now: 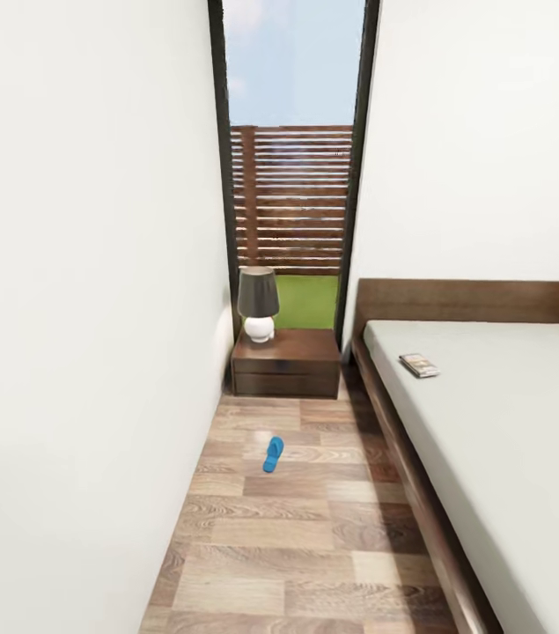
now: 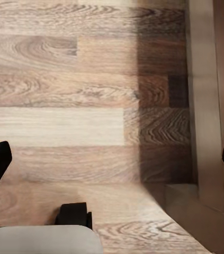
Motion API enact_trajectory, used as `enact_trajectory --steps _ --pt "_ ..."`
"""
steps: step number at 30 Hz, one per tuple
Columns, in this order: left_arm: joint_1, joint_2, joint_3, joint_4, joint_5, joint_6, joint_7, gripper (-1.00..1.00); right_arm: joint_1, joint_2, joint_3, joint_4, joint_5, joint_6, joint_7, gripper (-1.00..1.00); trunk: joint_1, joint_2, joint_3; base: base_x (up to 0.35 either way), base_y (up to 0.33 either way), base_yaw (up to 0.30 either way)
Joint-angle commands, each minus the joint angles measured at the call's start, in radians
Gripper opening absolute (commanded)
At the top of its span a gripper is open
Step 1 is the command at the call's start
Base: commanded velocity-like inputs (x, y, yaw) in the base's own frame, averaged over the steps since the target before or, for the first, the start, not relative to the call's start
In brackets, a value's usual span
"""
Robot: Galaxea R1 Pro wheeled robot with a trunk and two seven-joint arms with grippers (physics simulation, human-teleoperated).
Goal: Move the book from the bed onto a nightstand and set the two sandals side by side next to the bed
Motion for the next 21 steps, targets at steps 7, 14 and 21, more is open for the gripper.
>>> enact_trajectory --steps 7,14,21 --pt "-0.001 -0.002 0.0 0.001 0.0 -0.003 0.001 1.0 -0.001 0.0 -0.001 0.001 -0.001 -0.003 0.0 1.0 0.0 0.0 -0.001 0.181 -0.027 0.005" --pt "-0.001 -0.002 0.0 0.001 0.0 -0.003 0.0 1.0 -0.001 0.0 -0.001 0.001 -0.001 -0.003 0.0 1.0 0.0 0.0 -0.001 0.207 -0.168 0.0" --pt "-0.001 -0.002 0.0 0.001 0.0 -0.003 0.0 1.0 -0.001 0.0 -0.001 0.001 -0.001 -0.003 0.0 1.0 0.0 0.0 -0.001 0.129 -0.105 0.0"
